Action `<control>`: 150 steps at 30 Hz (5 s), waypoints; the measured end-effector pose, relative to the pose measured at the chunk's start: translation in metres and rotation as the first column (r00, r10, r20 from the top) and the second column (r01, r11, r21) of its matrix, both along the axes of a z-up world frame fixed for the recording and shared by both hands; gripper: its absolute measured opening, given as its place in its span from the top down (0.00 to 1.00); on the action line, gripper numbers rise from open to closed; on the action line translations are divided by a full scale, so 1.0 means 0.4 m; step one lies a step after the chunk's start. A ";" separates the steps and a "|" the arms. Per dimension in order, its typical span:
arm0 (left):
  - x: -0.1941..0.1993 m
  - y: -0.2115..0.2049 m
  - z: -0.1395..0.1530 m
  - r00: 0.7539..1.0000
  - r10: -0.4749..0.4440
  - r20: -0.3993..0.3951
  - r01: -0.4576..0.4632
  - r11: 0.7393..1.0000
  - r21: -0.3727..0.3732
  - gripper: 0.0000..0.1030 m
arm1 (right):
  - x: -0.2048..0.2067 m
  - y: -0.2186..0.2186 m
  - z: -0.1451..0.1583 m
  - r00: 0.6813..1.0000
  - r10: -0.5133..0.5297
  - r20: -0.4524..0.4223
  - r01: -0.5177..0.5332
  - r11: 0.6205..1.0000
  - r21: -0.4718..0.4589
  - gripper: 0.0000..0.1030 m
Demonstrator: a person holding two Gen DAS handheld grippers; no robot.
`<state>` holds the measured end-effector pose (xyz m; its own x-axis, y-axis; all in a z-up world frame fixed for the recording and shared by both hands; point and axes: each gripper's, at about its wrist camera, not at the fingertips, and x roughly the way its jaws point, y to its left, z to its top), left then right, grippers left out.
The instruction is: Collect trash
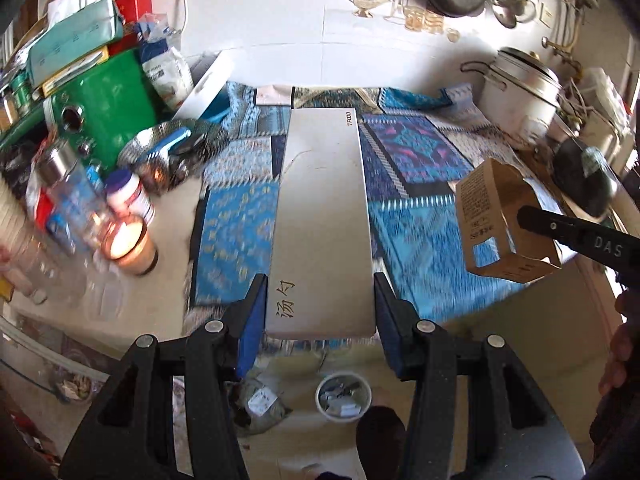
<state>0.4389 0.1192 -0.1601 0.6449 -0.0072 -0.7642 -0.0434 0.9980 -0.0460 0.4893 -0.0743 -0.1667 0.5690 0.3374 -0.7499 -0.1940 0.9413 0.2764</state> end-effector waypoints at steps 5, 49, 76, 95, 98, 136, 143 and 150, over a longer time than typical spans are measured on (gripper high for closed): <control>-0.128 0.012 -0.053 0.996 -0.055 -0.070 0.054 0.998 -0.011 0.52 | -0.131 0.011 -0.055 0.998 -0.035 -0.060 0.034 0.999 -0.017 0.98; -0.073 -0.094 -1.525 0.727 -0.047 -0.685 -0.133 0.969 -0.208 0.51 | -0.075 0.035 -1.417 0.805 -0.039 -0.592 -0.054 0.989 -0.139 0.97; -0.059 -0.089 -1.429 0.753 -0.035 -0.657 -0.104 0.980 -0.171 0.50 | -0.029 0.015 -1.340 0.781 0.066 -0.621 -0.164 0.981 -0.103 0.75; -0.353 -0.159 -0.168 0.995 0.067 -0.068 -0.074 0.990 -0.118 0.50 | -0.337 -0.141 -0.049 0.983 0.180 0.035 -0.179 0.983 -0.029 0.75; -0.436 -0.176 -0.010 0.997 0.054 0.051 -0.049 0.995 -0.092 0.49 | -0.433 -0.159 0.091 0.974 0.166 0.153 -0.165 0.986 -0.017 0.75; -1.077 -0.198 0.428 0.898 0.011 0.439 0.004 0.999 -0.033 0.02 | -1.020 -0.134 0.388 0.846 -0.015 0.533 0.035 0.999 -0.028 0.00; -1.064 -0.207 0.432 0.898 0.009 0.441 0.007 0.999 -0.035 0.02 | -1.018 -0.142 0.396 0.849 -0.005 0.529 0.029 0.999 -0.037 0.00; -1.046 -0.203 0.441 0.895 0.018 0.445 0.004 0.999 -0.049 0.02 | -1.011 -0.142 0.403 0.850 -0.005 0.526 0.029 0.999 -0.038 0.00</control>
